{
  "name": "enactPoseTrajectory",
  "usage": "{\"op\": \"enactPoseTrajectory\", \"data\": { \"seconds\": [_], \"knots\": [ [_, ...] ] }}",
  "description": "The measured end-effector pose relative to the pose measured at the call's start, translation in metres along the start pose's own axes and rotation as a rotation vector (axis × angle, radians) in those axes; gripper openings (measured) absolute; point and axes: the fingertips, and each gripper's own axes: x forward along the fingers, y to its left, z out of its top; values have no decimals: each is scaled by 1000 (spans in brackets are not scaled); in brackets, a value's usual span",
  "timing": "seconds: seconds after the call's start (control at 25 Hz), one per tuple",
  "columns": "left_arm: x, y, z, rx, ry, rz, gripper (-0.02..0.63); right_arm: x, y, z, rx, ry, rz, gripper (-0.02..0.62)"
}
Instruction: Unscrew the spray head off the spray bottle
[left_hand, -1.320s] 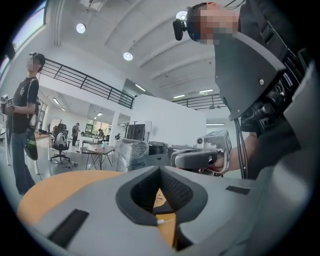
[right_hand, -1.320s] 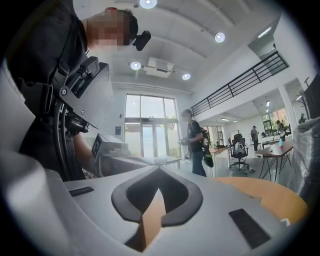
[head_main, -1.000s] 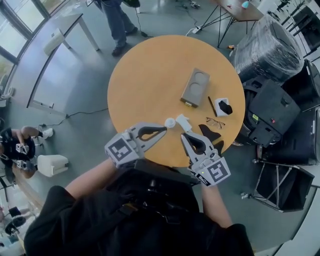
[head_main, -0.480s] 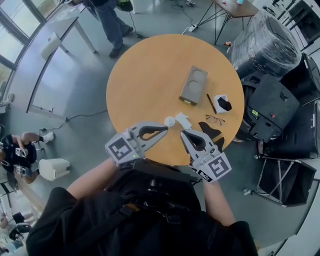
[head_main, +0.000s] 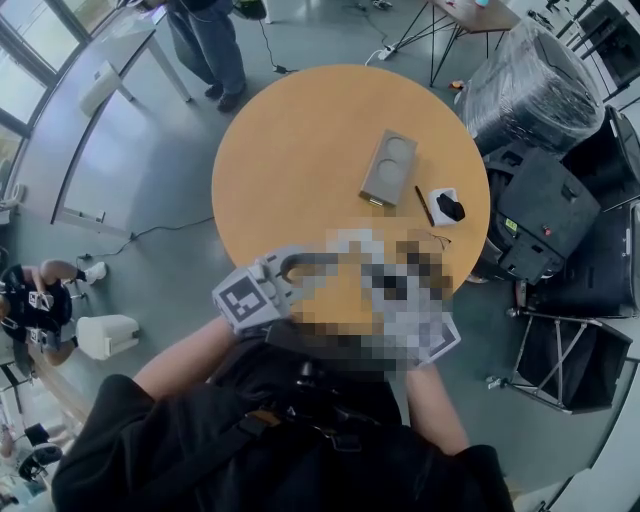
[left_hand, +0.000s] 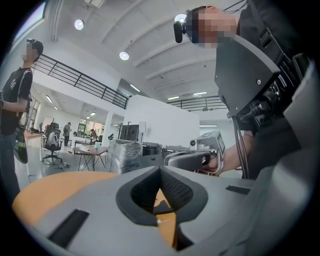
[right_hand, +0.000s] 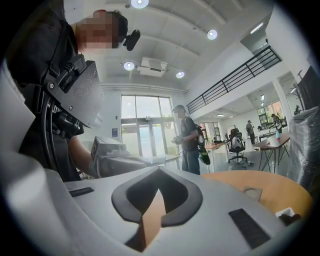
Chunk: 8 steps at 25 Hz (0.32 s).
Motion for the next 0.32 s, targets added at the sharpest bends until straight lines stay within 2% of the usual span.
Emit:
{"op": "enactPoseTrajectory", "data": {
  "seconds": [0.32],
  "knots": [
    [2,4,-3,-8,-7,2,15,1,-1,-6,-4,12,1,2]
  ]
}}
